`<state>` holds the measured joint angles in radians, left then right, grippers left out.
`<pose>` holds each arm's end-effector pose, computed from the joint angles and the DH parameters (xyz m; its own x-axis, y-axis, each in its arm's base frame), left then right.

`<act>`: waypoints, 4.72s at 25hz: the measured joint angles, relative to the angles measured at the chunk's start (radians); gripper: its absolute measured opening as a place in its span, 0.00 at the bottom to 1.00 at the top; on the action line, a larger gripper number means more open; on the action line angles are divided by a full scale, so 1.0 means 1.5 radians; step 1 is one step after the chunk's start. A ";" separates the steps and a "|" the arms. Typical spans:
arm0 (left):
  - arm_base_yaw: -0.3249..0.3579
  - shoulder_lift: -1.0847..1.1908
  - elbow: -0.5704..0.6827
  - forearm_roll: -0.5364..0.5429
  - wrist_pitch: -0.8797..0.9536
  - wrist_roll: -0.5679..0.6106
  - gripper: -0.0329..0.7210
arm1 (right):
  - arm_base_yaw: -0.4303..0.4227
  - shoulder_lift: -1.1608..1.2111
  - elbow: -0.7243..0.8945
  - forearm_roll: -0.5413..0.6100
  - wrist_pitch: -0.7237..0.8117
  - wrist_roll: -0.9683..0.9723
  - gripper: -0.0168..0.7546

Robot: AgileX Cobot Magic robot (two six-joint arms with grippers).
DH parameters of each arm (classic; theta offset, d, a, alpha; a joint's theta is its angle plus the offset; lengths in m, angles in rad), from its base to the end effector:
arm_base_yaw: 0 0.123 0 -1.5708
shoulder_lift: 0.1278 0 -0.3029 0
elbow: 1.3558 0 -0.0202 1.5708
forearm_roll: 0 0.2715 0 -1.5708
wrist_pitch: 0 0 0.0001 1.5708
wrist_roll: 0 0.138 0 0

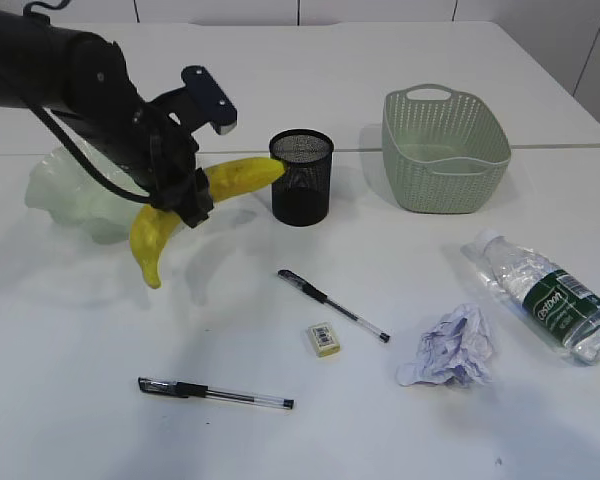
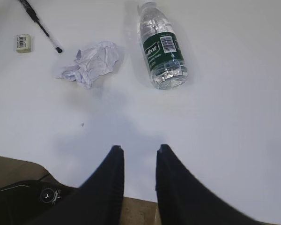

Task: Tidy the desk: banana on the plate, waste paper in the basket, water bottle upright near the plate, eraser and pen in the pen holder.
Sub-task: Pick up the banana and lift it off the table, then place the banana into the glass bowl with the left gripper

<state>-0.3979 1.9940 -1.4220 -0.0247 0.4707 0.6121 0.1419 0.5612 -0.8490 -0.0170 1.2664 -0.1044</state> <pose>0.4491 -0.1904 0.1597 -0.4065 0.7744 -0.4848 0.7457 0.5878 0.3136 0.0974 0.0117 0.3264 -0.7511 -0.2177 -0.6232 -0.2147 0.9733 -0.0812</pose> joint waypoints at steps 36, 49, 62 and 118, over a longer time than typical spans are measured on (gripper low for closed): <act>0.233 -0.031 -0.065 -0.159 -0.240 -0.128 0.34 | 0.000 0.000 0.000 0.011 0.000 0.035 0.25; 0.234 0.060 -0.065 -0.171 -0.246 -0.130 0.34 | 0.000 0.000 0.000 0.011 0.000 0.049 0.25; 0.234 0.109 -0.065 -0.170 -0.228 -0.130 0.34 | 0.000 0.000 0.000 0.011 0.000 0.070 0.25; 0.234 0.099 -0.065 -0.206 -0.204 -0.130 0.68 | 0.000 0.042 0.000 0.088 0.000 0.157 0.53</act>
<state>-0.0466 2.1430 -1.5195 -0.3339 0.1642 0.4176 0.1419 0.6248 -0.8490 0.1146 1.2664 0.1312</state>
